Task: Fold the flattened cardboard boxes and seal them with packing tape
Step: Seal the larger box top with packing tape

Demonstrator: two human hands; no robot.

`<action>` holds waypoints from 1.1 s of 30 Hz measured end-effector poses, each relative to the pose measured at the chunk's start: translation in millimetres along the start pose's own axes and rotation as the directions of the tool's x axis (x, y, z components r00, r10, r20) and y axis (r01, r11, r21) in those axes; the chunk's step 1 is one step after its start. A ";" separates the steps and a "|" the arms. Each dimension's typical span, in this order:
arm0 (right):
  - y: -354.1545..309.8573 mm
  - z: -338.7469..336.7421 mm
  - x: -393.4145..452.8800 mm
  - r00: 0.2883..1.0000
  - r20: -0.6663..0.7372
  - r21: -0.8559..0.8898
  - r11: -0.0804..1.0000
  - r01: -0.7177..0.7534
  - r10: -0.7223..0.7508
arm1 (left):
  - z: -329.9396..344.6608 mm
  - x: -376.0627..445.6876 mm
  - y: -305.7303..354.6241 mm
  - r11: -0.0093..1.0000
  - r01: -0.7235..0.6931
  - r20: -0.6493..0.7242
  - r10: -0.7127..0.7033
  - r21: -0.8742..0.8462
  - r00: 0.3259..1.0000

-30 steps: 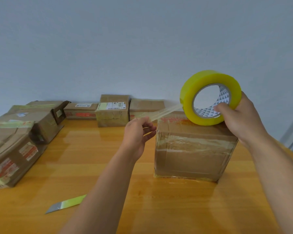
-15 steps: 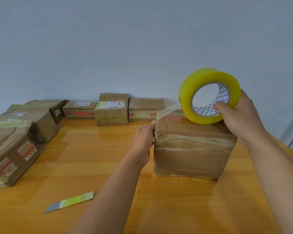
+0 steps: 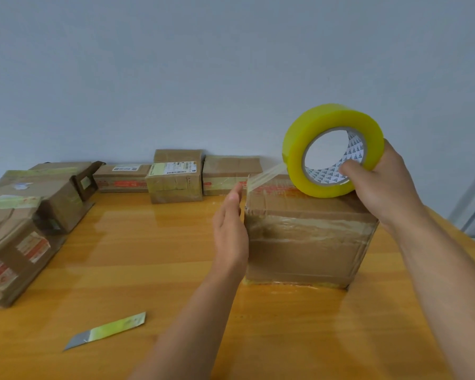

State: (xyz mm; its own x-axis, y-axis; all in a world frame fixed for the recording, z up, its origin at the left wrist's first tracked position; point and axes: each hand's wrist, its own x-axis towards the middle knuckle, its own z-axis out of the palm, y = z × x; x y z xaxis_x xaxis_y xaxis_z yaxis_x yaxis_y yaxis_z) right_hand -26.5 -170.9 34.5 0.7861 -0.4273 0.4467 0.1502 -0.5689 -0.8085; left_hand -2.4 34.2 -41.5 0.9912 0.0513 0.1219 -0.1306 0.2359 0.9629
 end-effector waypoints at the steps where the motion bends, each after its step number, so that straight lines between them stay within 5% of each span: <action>1: 0.7 0.6 0.2 1.000 0.000 0.010 1.000 0.002 -0.002 | 2.0 -8.0 0.9 0.998 -0.050 0.051 0.047 0.050 0.998; 4: 2.0 -0.3 0.5 1.000 0.010 0.063 0.998 -0.006 0.005 | 4.7 -19.8 0.0 0.980 -0.155 0.187 0.130 0.127 0.974; 11: 8.9 -0.3 -14.1 0.969 0.204 0.357 0.911 -0.209 0.143 | 2.8 -16.0 -3.5 0.949 -0.222 0.218 0.173 0.224 0.960; 19: -13.4 33.0 -18.0 0.955 0.233 0.440 0.856 -0.271 0.182 | -20.4 -3.0 -1.2 0.922 -0.322 0.004 0.329 0.214 0.944; 33: -24.8 69.9 -17.9 0.957 0.271 0.436 0.873 -0.217 0.103 | -43.1 3.8 -2.7 0.911 -0.306 -0.184 0.363 0.278 0.913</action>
State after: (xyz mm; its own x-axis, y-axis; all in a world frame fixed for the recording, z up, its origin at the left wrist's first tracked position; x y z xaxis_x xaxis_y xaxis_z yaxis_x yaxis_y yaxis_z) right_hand -2.4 -100.1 19.8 0.9302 -0.2771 0.2406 0.2219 -0.0973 -0.9702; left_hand 0.9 75.6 -54.0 0.8543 0.3111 0.4165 -0.4162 -0.0706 0.9065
